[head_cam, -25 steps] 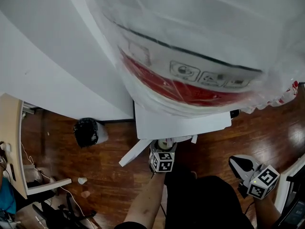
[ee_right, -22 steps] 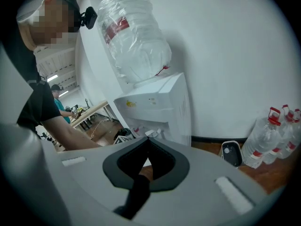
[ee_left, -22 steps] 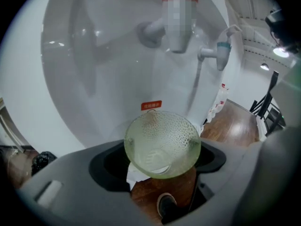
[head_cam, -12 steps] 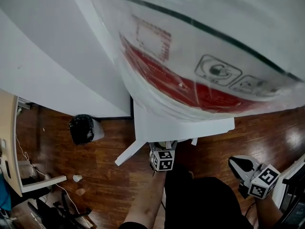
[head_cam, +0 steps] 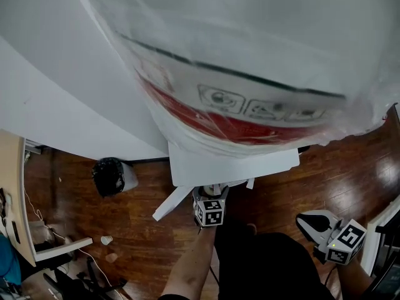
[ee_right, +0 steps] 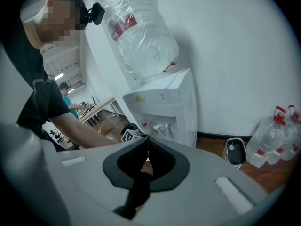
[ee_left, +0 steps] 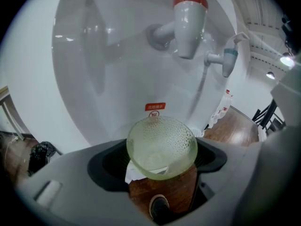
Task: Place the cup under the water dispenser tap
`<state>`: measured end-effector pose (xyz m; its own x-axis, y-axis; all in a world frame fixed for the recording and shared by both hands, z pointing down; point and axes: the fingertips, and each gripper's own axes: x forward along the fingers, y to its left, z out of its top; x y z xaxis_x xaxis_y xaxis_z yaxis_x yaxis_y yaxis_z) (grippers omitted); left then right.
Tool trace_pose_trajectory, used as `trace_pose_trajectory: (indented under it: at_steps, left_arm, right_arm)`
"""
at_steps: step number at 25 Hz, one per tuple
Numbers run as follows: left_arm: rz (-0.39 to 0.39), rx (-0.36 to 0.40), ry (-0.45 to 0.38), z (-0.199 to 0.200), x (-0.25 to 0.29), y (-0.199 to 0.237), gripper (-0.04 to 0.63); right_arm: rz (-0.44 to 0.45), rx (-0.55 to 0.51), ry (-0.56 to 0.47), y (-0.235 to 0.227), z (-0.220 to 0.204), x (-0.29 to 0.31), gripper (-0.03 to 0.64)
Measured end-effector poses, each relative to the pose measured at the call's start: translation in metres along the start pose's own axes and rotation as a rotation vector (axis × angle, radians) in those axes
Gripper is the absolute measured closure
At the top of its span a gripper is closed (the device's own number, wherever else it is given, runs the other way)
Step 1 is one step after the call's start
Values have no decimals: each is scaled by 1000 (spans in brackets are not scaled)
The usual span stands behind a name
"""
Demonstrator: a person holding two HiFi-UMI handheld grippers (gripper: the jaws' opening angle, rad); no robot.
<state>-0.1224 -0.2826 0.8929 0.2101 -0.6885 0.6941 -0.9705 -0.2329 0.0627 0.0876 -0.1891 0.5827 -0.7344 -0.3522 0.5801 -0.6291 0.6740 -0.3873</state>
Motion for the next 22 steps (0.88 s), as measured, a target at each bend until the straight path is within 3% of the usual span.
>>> trace_pose_trajectory:
  at_steps: [5,7,15,18,22]
  left_arm:
    - [47,-90,-41,4,6,0,92]
    - [46,-103,-35,6,7,-4,25]
    - [46,-115,-7,4,-1,-17,25]
    - [67,-125,-20,3,-1,-13,89]
    - [68,-163,-23,7,6,-14,84]
  right_arm:
    - [13,16,16,5,-9,1,614]
    - [11,22,18,6,-9,2,593]
    - [33,6,17,17,-5,-12,594]
    - [38,9,21,17,-12,-15,595]
    - [18,68,9,14,-17,-12,595]
